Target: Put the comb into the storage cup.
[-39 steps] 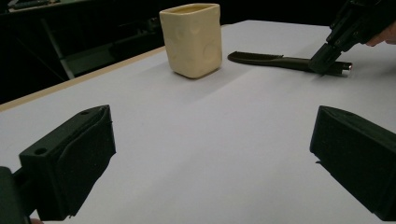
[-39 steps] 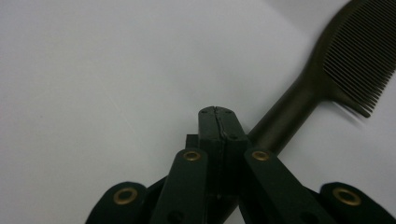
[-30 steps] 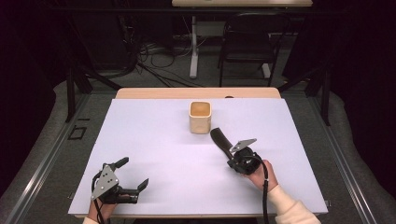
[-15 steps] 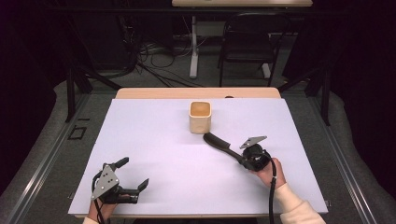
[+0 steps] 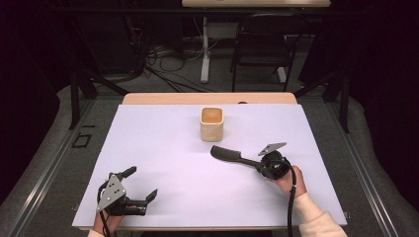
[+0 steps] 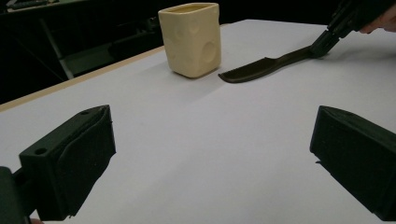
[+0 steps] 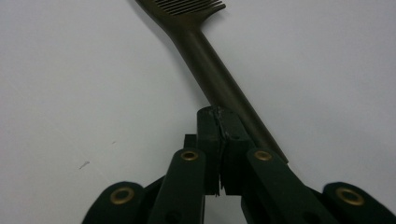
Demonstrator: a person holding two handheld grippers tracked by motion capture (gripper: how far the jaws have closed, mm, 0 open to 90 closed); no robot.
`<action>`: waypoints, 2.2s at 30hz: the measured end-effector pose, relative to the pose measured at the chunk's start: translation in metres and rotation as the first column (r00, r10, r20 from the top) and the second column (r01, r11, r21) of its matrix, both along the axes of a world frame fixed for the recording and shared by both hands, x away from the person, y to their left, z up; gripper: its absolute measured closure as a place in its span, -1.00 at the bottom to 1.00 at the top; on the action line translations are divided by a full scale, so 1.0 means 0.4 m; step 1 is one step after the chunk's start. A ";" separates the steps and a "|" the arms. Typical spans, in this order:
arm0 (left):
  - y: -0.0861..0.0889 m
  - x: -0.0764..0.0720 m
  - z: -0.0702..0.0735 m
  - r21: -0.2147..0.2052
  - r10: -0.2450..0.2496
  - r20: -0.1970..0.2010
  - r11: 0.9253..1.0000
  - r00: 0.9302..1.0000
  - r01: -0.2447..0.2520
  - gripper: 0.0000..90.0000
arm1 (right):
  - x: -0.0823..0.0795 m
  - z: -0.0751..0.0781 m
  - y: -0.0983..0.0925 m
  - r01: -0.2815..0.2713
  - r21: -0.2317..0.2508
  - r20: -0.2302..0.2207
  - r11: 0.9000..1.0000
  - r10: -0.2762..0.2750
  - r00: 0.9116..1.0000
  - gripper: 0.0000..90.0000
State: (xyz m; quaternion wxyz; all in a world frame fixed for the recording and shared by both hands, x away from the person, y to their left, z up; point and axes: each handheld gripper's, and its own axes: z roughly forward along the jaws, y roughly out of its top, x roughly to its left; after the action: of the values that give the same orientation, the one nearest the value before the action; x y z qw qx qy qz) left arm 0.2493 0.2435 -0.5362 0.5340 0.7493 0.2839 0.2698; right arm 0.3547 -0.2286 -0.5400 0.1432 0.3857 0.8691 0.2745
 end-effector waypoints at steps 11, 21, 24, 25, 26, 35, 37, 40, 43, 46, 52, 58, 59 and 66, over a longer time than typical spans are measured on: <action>0.002 0.000 0.001 0.000 -0.001 0.002 1.000 1.000 0.001 -1.00 | -0.010 0.029 0.006 -0.088 0.014 -0.041 0.996 0.089 0.995 0.37; 0.002 0.000 0.001 -0.001 -0.002 0.003 1.000 1.000 0.002 -1.00 | -0.017 0.059 0.002 -0.117 0.005 -0.018 0.993 0.117 0.993 -0.18; 0.001 0.000 0.001 -0.002 -0.002 0.003 1.000 1.000 0.002 -1.00 | -0.019 0.067 0.002 -0.119 -0.003 -0.013 0.993 0.119 0.993 -0.34; 0.001 0.000 0.001 -0.001 -0.003 0.003 1.000 1.000 0.003 -1.00 | -0.019 0.069 0.002 -0.122 -0.011 -0.012 0.992 0.122 0.992 -0.39; 0.001 0.000 0.001 -0.001 -0.003 0.003 1.000 1.000 0.003 -1.00 | -0.019 0.069 0.003 -0.121 -0.013 -0.009 0.993 0.121 0.993 -0.42; 0.001 0.000 0.001 -0.005 -0.004 0.002 1.000 1.000 0.004 -1.00 | -0.014 0.078 0.015 -0.136 -0.023 0.004 0.990 0.136 0.991 -0.77; 0.000 0.000 0.001 -0.003 -0.004 0.003 1.000 1.000 0.004 -1.00 | -0.013 0.082 0.019 -0.138 -0.027 0.008 0.990 0.138 0.990 -0.87; 0.000 0.000 0.001 -0.002 0.000 0.007 1.000 1.000 0.000 -1.00 | -0.009 0.085 0.025 -0.146 -0.034 0.013 0.989 0.147 0.989 -0.90; 0.001 0.001 0.001 -0.002 0.000 0.005 1.000 1.000 0.000 -1.00 | -0.003 0.087 0.029 -0.171 -0.026 0.022 0.985 0.172 0.985 -0.95; 0.000 0.001 0.001 -0.002 -0.002 0.005 1.000 1.000 0.002 -1.00 | 0.002 0.088 0.035 -0.182 -0.044 0.026 0.982 0.183 0.983 -1.00; -0.001 0.000 0.001 -0.002 0.000 0.005 1.000 1.000 0.000 -1.00 | 0.015 0.089 0.043 -0.174 -0.074 0.005 0.982 0.175 0.985 -1.00; 0.001 0.001 0.001 -0.001 0.005 0.007 1.000 1.000 -0.005 -1.00 | 0.025 0.096 0.049 -0.194 -0.060 0.009 0.979 0.195 0.981 -1.00; 0.000 0.001 0.001 0.001 0.007 0.007 1.000 1.000 -0.007 -1.00 | 0.026 0.098 0.049 -0.199 -0.071 0.008 0.978 0.200 0.980 -1.00; -0.001 0.000 0.000 0.001 0.009 0.002 1.000 1.000 -0.009 -1.00 | 0.032 0.095 0.064 -0.198 -0.095 0.000 0.976 0.199 0.980 -1.00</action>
State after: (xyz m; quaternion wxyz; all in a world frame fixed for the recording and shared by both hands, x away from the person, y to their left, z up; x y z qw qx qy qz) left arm 0.2492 0.2431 -0.5362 0.5328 0.7480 0.2865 0.2731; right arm 0.3677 -0.2028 -0.5022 0.1375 0.2885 0.9146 0.2477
